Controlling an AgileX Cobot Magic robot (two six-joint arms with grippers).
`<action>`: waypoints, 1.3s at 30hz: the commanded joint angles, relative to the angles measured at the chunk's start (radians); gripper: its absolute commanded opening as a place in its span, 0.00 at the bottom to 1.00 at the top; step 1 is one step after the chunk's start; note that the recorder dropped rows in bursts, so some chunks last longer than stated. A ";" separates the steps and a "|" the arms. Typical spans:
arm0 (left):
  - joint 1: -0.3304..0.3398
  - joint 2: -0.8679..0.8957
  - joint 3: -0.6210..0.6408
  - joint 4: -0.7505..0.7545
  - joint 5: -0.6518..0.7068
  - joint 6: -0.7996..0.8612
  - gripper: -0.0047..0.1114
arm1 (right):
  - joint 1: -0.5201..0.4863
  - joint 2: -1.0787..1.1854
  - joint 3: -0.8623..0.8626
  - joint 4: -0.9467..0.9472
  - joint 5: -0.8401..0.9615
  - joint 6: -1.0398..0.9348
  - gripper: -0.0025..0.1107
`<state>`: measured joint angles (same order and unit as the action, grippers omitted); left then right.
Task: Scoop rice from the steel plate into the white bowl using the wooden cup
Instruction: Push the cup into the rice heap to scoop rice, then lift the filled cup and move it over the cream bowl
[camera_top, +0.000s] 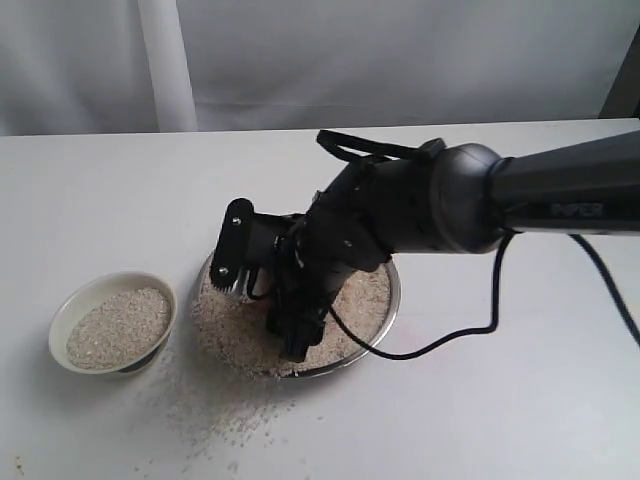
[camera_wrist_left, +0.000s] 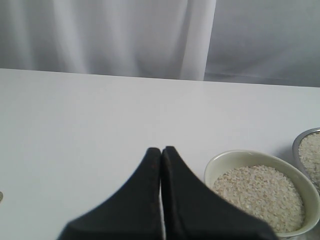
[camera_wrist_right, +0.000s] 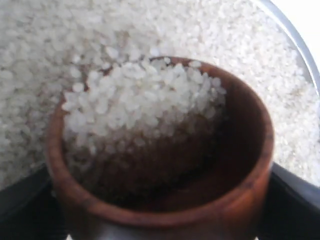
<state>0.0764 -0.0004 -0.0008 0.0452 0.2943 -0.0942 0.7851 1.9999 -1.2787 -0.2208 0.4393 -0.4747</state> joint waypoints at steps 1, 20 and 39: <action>-0.006 0.000 0.001 -0.001 -0.010 -0.002 0.04 | -0.042 -0.076 0.099 0.034 -0.136 0.006 0.02; -0.006 0.000 0.001 -0.001 -0.010 -0.002 0.04 | -0.076 -0.146 0.317 0.143 -0.570 0.012 0.02; -0.006 0.000 0.001 -0.001 -0.010 -0.002 0.04 | -0.009 -0.142 0.064 0.018 -0.233 0.004 0.02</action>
<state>0.0764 -0.0004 -0.0008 0.0452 0.2943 -0.0942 0.7444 1.8696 -1.1343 -0.1616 0.1529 -0.4689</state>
